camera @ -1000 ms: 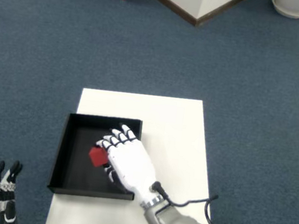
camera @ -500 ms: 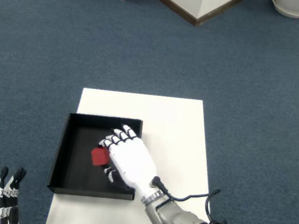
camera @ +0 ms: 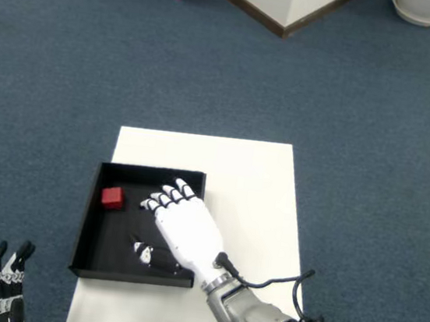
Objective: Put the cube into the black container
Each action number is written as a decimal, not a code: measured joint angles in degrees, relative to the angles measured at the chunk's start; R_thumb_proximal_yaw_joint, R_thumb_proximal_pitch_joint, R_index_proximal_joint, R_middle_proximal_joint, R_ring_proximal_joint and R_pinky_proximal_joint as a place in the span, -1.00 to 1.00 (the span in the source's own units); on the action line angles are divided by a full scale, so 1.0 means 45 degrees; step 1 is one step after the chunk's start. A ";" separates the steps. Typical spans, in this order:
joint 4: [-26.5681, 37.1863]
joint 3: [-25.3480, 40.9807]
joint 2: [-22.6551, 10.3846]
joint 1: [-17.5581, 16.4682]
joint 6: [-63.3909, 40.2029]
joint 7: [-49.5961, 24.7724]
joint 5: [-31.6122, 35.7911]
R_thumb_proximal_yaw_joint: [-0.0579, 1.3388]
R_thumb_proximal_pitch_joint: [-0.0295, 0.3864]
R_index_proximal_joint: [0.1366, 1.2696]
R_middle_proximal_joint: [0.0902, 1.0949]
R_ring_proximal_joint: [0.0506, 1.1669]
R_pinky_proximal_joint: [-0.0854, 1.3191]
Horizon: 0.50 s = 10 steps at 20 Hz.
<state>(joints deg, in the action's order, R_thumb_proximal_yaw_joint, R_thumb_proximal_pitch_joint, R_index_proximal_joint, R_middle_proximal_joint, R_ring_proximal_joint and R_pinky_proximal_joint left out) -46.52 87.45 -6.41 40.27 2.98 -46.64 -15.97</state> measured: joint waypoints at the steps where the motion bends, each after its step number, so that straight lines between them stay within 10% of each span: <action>1: 0.0023 -0.0002 -0.0016 -0.0001 0.0001 0.0000 -0.0008 -0.14 -0.14 -0.36 -0.47 -0.60 -0.70; 10: 0.1853 -0.1823 -0.0831 -0.0995 -0.2745 -0.3554 0.2334 -0.28 -0.17 -0.44 -0.53 -0.57 -0.65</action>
<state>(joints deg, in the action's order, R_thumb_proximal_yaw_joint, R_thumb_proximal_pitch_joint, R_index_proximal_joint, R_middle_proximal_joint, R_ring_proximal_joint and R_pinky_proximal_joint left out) -38.18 79.24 -10.14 35.79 -9.37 -62.63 -5.46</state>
